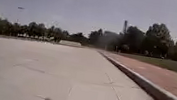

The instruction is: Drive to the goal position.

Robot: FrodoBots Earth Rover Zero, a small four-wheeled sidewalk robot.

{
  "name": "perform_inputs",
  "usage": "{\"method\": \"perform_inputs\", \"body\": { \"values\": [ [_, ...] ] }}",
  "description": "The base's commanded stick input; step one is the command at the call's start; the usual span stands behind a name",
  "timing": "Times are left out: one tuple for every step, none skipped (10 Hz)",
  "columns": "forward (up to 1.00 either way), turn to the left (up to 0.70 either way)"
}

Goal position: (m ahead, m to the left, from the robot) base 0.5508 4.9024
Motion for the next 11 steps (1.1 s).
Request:
{"method": "perform_inputs", "body": {
  "values": [
    [0.7, 0.0],
    [0.7, 0.0],
    [0.7, 0.0],
    [0.7, 0.0],
    [0.7, 0.0],
    [0.7, 0.0],
    [0.7, 0.0],
    [0.7, 0.0],
    [0.7, 0.0],
    [0.7, 0.0],
    [0.7, 0.0]
  ]
}}
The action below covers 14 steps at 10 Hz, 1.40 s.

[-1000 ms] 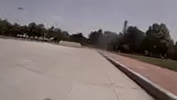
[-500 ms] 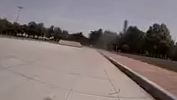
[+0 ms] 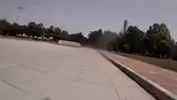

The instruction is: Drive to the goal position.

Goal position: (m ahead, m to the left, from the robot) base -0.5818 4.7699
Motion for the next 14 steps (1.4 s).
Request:
{"method": "perform_inputs", "body": {
  "values": [
    [0.7, 0.0],
    [0.7, 0.0],
    [0.7, 0.0],
    [0.7, 0.0],
    [0.7, 0.0],
    [0.7, 0.0],
    [0.7, 0.0],
    [0.7, 0.0],
    [0.7, 0.0],
    [0.7, 0.0],
    [0.7, 0.0],
    [0.7, 0.0],
    [0.7, 0.0],
    [0.7, 0.0]
  ]
}}
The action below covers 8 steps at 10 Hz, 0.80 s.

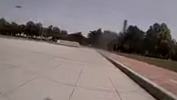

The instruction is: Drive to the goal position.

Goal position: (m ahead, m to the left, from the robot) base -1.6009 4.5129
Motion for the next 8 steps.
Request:
{"method": "perform_inputs", "body": {
  "values": [
    [0.7, 0.0],
    [0.7, 0.0],
    [0.7, 0.0],
    [0.7, 0.0],
    [0.7, 0.0],
    [0.7, 0.0],
    [0.7, 0.0],
    [0.7, 0.0]
  ]
}}
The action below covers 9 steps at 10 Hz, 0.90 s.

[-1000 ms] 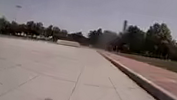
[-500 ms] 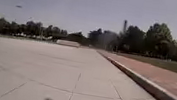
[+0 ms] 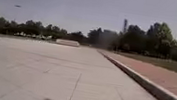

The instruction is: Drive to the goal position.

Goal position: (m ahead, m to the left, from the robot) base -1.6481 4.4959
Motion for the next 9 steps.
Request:
{"method": "perform_inputs", "body": {
  "values": [
    [0.7, 0.0],
    [0.7, 0.0],
    [0.7, 0.0],
    [0.7, 0.0],
    [0.7, 0.0],
    [0.7, 0.0],
    [0.7, 0.0],
    [0.7, 0.0],
    [0.7, 0.0]
  ]
}}
